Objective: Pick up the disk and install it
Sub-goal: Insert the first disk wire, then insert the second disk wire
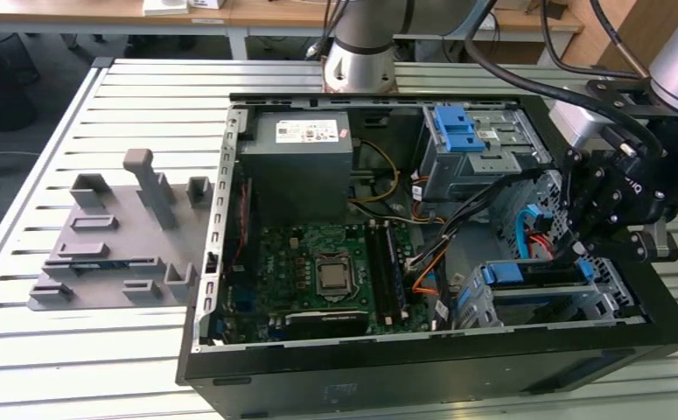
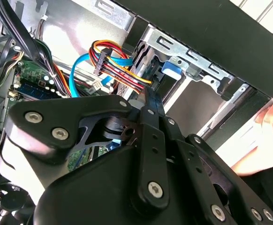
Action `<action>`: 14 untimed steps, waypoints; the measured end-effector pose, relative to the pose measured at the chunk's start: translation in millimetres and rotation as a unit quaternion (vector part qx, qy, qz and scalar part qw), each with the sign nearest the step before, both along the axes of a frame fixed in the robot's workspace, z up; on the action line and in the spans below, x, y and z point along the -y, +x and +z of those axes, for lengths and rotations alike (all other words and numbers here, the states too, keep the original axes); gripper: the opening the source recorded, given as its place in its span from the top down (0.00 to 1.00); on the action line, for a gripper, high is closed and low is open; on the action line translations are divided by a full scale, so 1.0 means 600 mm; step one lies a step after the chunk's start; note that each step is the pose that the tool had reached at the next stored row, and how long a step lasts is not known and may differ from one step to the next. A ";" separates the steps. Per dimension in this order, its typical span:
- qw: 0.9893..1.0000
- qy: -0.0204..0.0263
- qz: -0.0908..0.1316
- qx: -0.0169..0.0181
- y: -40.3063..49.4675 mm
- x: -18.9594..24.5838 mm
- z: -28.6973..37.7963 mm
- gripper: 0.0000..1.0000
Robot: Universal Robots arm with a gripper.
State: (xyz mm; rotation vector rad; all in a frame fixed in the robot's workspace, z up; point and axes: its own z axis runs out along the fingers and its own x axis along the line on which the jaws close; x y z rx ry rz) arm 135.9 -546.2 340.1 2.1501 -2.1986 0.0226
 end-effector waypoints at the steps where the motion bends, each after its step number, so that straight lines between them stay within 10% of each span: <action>1: 1.000 0.000 0.000 0.000 0.000 0.0000 0.000 0.89; 14: 1.000 0.000 0.000 0.002 -0.007 0.0000 0.000 0.89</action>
